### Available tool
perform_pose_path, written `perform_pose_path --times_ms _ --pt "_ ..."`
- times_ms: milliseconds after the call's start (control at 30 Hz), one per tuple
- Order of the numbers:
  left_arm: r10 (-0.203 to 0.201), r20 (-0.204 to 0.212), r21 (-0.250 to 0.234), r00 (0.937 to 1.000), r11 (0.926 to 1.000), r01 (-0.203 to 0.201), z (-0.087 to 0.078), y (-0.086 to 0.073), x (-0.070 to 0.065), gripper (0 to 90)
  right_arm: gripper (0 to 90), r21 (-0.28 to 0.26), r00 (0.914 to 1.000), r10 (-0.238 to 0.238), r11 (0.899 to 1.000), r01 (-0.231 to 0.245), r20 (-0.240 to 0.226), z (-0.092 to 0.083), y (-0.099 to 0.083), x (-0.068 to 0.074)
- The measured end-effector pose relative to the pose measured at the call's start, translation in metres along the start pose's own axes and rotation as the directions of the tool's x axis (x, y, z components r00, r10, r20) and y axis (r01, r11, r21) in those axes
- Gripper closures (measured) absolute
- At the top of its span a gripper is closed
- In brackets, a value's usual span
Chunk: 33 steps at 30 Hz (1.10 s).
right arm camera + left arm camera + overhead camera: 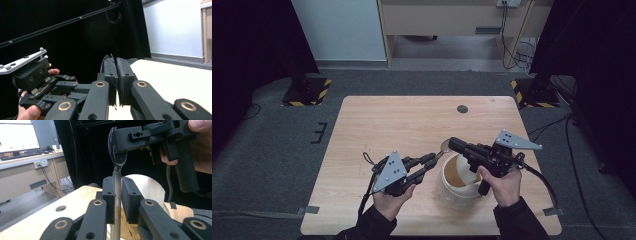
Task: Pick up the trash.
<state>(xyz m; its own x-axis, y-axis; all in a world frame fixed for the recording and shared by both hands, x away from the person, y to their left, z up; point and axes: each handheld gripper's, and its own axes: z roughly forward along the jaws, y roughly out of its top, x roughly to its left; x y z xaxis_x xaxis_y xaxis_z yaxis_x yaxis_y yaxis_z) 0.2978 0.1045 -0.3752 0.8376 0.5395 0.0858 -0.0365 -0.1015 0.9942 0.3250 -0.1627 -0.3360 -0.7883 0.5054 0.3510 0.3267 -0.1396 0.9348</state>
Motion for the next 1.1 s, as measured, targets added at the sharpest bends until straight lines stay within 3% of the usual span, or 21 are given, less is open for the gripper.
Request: perform_pose_path --times_ms 133,267,367,467,567,633,700,733,767,800,900,967,1033,1100 --pt "-0.027 0.006 0.005 0.9996 0.9996 0.027 -0.005 -0.001 0.002 78.3 87.6 -0.005 0.9998 -0.015 1.000 0.016 0.012 -0.002 0.001 0.000" --pt "-0.037 -0.013 0.029 0.9992 0.9989 0.037 -0.023 -0.007 0.012 73.4 87.6 -0.029 0.9980 -0.047 0.998 0.048 0.042 -0.009 0.005 -0.001" --pt "-0.067 -0.054 0.073 0.9963 0.9948 0.071 -0.043 -0.019 0.025 70.4 87.6 -0.050 0.9966 -0.062 0.997 0.064 0.055 -0.014 0.009 -0.001" --pt "-0.102 -0.113 0.139 0.9883 0.9832 0.118 -0.064 -0.037 0.041 65.8 87.6 -0.066 0.9953 -0.071 0.995 0.075 0.066 -0.019 0.012 -0.001" --pt "-0.129 -0.184 0.213 0.9743 0.9625 0.168 -0.082 -0.059 0.057 57.8 87.7 -0.073 0.9939 -0.080 0.994 0.085 0.076 -0.022 0.014 -0.002" --pt "-0.162 -0.219 0.227 0.9622 0.9507 0.212 -0.093 -0.074 0.068 50.3 87.7 -0.071 0.9921 -0.091 0.993 0.097 0.086 -0.024 0.015 -0.002" --pt "-0.202 -0.252 0.257 0.9466 0.9290 0.266 -0.101 -0.085 0.078 45.2 87.7 -0.067 0.9904 -0.101 0.992 0.108 0.094 -0.026 0.016 -0.002" --pt "-0.200 -0.270 0.280 0.9419 0.9197 0.275 -0.103 -0.089 0.082 42.0 87.7 -0.065 0.9897 -0.105 0.992 0.111 0.098 -0.027 0.016 -0.002" --pt "-0.184 -0.285 0.306 0.9407 0.9128 0.271 -0.105 -0.092 0.086 37.4 87.7 -0.064 0.9887 -0.110 0.991 0.117 0.102 -0.027 0.016 -0.002" --pt "-0.159 -0.298 0.325 0.9414 0.9105 0.256 -0.106 -0.096 0.088 35.5 87.7 -0.063 0.9873 -0.118 0.990 0.125 0.107 -0.028 0.017 -0.002" --pt "-0.127 -0.302 0.402 0.9448 0.8817 0.247 -0.104 -0.108 0.095 29.1 87.7 -0.058 0.9841 -0.130 0.989 0.137 0.121 -0.032 0.018 -0.002" --pt "-0.128 -0.296 0.455 0.9466 0.8524 0.257 -0.102 -0.116 0.100 25.6 87.7 -0.053 0.9819 -0.139 0.988 0.147 0.129 -0.034 0.019 -0.002" --pt "-0.131 -0.304 0.503 0.9434 0.8190 0.276 -0.099 -0.123 0.103 24.2 87.7 -0.051 0.9804 -0.145 0.987 0.153 0.134 -0.036 0.019 -0.002" --pt "-0.132 -0.310 0.537 0.9414 0.7931 0.288 -0.098 -0.127 0.107 23.1 87.7 -0.050 0.9798 -0.146 0.987 0.154 0.137 -0.037 0.020 -0.001"
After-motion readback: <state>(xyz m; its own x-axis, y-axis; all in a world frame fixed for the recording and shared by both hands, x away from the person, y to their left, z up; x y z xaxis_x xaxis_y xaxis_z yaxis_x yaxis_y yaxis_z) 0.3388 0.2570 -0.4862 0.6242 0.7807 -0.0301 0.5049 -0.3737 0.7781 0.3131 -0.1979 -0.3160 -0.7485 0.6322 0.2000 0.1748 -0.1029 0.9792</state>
